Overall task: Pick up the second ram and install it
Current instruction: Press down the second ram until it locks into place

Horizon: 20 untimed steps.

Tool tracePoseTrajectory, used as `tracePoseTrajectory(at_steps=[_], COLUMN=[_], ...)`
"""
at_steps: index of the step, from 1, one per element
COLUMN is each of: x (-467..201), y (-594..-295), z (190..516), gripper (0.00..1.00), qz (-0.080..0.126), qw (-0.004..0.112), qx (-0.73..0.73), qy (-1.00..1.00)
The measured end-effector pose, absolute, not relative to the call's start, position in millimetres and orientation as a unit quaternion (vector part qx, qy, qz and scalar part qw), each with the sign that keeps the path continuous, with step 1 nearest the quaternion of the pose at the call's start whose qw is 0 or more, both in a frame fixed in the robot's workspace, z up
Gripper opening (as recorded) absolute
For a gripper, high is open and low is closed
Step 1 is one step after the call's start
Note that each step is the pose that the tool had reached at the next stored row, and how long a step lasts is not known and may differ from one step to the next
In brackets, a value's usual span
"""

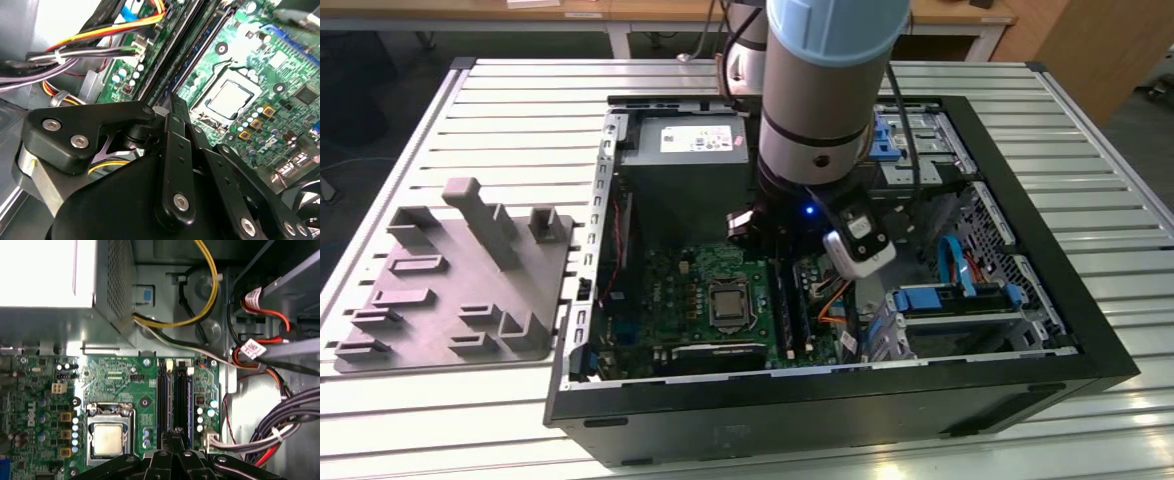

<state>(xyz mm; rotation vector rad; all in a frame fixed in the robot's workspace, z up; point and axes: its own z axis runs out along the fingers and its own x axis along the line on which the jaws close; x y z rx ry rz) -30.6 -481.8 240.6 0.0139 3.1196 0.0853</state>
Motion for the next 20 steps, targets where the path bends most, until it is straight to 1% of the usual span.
tracePoseTrajectory(at_steps=[20], x=[-30.6], y=[-453.0], z=[239.8], gripper=[0.1], qz=[0.027], qw=[0.01], qx=[0.005], qy=[1.0])
